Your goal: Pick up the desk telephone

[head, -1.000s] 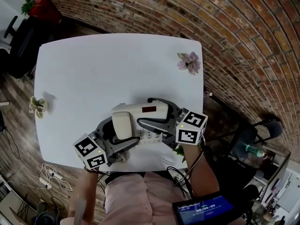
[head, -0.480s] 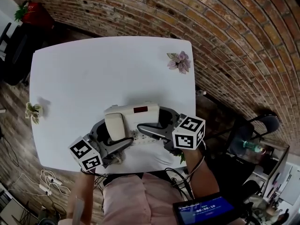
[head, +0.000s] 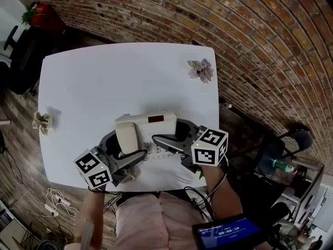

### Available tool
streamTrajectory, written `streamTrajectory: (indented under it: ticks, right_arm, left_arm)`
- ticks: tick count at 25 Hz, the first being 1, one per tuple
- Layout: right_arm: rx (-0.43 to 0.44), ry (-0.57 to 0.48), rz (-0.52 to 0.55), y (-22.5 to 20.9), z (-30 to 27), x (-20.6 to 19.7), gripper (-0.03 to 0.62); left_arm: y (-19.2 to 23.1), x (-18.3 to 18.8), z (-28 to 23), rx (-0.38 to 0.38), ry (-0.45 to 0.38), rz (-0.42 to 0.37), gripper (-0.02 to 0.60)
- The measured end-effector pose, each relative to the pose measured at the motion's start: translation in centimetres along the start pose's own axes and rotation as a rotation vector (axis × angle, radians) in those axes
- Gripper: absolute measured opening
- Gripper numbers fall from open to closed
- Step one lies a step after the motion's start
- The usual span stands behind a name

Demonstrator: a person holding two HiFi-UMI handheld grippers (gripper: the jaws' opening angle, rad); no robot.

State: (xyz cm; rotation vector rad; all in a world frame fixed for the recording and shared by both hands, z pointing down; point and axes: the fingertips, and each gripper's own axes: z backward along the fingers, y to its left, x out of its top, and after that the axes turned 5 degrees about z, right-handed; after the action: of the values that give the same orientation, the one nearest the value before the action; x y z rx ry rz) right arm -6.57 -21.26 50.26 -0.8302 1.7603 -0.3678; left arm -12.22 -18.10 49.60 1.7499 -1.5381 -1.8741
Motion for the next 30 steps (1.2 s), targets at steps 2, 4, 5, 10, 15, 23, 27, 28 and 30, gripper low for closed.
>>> streamTrajectory:
  ticks: [2, 4, 5, 10, 15, 23, 27, 28, 30]
  right_arm:
    - [0.011, -0.011, 0.005, 0.5, -0.2, 0.5, 0.298]
    - [0.02, -0.017, 0.02, 1.2, -0.2, 1.1, 0.298]
    - [0.023, -0.02, 0.028, 1.5, -0.2, 1.4, 0.298]
    - [0.031, -0.04, 0.076, 4.0, 0.4, 3.6, 0.299]
    - [0.032, -0.066, 0.124, 6.2, 1.5, 6.1, 0.299]
    - [0.0, -0.095, 0.2, 10.5, 5.2, 9.7, 0.302]
    - [-0.008, -0.129, 0.226, 12.5, 7.4, 11.2, 0.302]
    - [-0.009, -0.137, 0.232, 12.9, 7.9, 11.6, 0.302]
    - [-0.013, -0.148, 0.245, 13.7, 8.9, 12.1, 0.302]
  left_arm:
    - [-0.3, 0.5, 0.5, 0.01, -0.001, -0.012, 0.443]
    - [-0.8, 1.1, 0.9, 0.021, -0.004, -0.028, 0.443]
    - [-1.1, 1.4, 1.2, 0.026, -0.007, -0.035, 0.443]
    - [-3.2, 3.3, 2.5, 0.035, -0.03, -0.074, 0.443]
    - [-5.6, 5.5, 3.2, 0.037, -0.048, -0.119, 0.443]
    - [-11.2, 8.1, 3.9, 0.02, -0.066, -0.162, 0.443]
    - [-14.2, 9.3, 4.2, -0.006, -0.081, -0.181, 0.443]
    - [-14.8, 9.6, 4.1, -0.011, -0.087, -0.186, 0.443]
    - [-16.1, 10.0, 4.1, -0.021, -0.097, -0.198, 0.443]
